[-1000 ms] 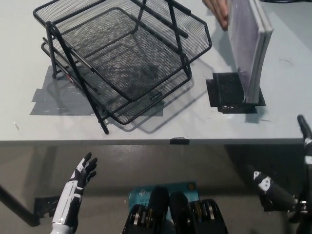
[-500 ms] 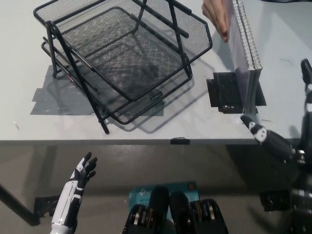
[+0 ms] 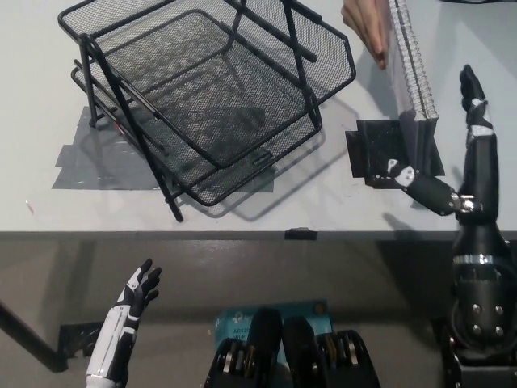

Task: A person hands a notebook to the robot and the robot grabs it with its right hand and places it in the file tray kept in the centre of the desk infront of it.

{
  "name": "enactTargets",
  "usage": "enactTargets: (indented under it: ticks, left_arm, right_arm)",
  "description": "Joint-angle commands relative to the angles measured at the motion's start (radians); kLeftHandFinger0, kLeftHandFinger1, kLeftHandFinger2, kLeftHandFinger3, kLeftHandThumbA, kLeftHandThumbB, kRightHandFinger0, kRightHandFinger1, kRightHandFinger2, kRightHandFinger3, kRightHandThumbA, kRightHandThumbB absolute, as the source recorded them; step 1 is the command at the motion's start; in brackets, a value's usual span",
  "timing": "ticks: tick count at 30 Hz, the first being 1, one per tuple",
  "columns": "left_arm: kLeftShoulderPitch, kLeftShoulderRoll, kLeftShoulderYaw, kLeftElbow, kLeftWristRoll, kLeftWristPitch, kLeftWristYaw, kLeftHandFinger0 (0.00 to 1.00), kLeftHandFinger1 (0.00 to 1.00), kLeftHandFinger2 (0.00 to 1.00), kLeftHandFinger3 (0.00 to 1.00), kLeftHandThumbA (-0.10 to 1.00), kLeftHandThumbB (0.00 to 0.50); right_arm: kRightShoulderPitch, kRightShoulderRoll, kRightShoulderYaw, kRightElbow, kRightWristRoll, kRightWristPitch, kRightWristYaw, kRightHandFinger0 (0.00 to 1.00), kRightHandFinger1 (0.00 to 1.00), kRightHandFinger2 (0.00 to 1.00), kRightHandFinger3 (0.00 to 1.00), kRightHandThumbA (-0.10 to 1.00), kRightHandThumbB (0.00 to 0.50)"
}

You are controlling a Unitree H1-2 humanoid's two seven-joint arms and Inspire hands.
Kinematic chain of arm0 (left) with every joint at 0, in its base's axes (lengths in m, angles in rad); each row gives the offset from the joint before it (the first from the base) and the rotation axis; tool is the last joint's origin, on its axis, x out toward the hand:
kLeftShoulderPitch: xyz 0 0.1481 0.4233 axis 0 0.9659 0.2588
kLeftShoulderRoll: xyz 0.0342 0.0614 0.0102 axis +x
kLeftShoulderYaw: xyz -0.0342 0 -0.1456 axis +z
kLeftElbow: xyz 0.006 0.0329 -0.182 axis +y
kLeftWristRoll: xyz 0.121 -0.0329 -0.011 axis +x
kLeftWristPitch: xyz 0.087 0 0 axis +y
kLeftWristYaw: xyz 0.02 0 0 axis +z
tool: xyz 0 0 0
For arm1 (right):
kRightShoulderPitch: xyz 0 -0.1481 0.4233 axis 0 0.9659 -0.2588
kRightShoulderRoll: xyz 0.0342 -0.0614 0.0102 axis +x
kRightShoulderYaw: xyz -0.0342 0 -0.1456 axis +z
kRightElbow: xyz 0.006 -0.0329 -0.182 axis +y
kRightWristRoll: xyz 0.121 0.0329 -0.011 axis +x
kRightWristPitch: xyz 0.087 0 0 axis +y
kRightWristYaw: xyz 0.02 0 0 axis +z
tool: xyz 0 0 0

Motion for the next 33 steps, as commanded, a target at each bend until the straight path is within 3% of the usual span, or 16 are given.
enactTargets:
  ticks: [1,19,22,26,28,29,30,31,32,33]
  left_arm:
    - [0.000,0.011,-0.001,-0.008,0.003,-0.030,-0.006,1.00,1.00,1.00,1.00,1.00,0.142]
    - [0.003,0.020,0.004,-0.026,-0.013,-0.022,-0.016,1.00,1.00,1.00,1.00,1.00,0.114]
    - [0.001,0.023,0.007,-0.025,-0.005,-0.023,-0.013,1.00,1.00,1.00,1.00,1.00,0.119]
    - [-0.001,0.022,0.009,-0.025,-0.002,-0.025,-0.010,1.00,1.00,1.00,1.00,1.00,0.121]
    - [-0.003,0.021,0.009,-0.019,-0.004,-0.029,-0.009,1.00,1.00,1.00,1.00,1.00,0.128]
    - [-0.004,0.022,0.008,-0.020,-0.003,-0.027,-0.010,1.00,1.00,1.00,1.00,1.00,0.122]
    - [-0.004,0.023,0.008,-0.020,-0.006,-0.027,-0.013,1.00,1.00,1.00,1.00,1.00,0.120]
    - [-0.004,0.023,0.008,-0.020,-0.006,-0.027,-0.014,1.00,1.00,1.00,1.00,1.00,0.120]
    - [-0.006,0.024,0.008,-0.019,-0.007,-0.026,-0.014,1.00,1.00,1.00,1.00,1.00,0.120]
    - [-0.008,0.024,0.008,-0.020,-0.009,-0.024,-0.015,1.00,1.00,1.00,1.00,1.00,0.121]
  right_arm:
    - [-0.078,0.003,-0.005,0.034,0.018,0.019,-0.018,1.00,1.00,1.00,1.00,1.00,0.370]
    - [-0.242,-0.011,-0.019,0.241,0.025,0.043,-0.049,1.00,1.00,1.00,1.00,0.98,0.386]
    - [-0.267,-0.018,-0.035,0.303,0.046,0.034,-0.057,1.00,1.00,1.00,1.00,0.93,0.351]
    - [-0.302,-0.021,-0.053,0.384,0.035,0.032,-0.104,1.00,1.00,1.00,1.00,0.82,0.339]
    - [-0.323,-0.016,-0.073,0.423,0.033,0.048,-0.141,1.00,1.00,1.00,1.00,0.63,0.240]
    - [-0.334,-0.019,-0.076,0.445,0.019,0.067,-0.159,0.91,1.00,1.00,1.00,0.56,0.190]
    - [-0.344,-0.028,-0.074,0.457,0.001,0.118,-0.158,0.31,0.45,0.58,0.70,0.55,0.065]
    - [-0.345,-0.029,-0.073,0.458,0.000,0.123,-0.158,0.31,0.45,0.58,0.70,0.55,0.065]
    - [-0.347,-0.029,-0.073,0.462,0.001,0.121,-0.161,0.06,0.16,0.25,0.38,0.53,0.013]
    - [-0.355,-0.031,-0.069,0.464,-0.010,0.149,-0.164,0.00,0.01,0.01,0.05,0.62,0.001]
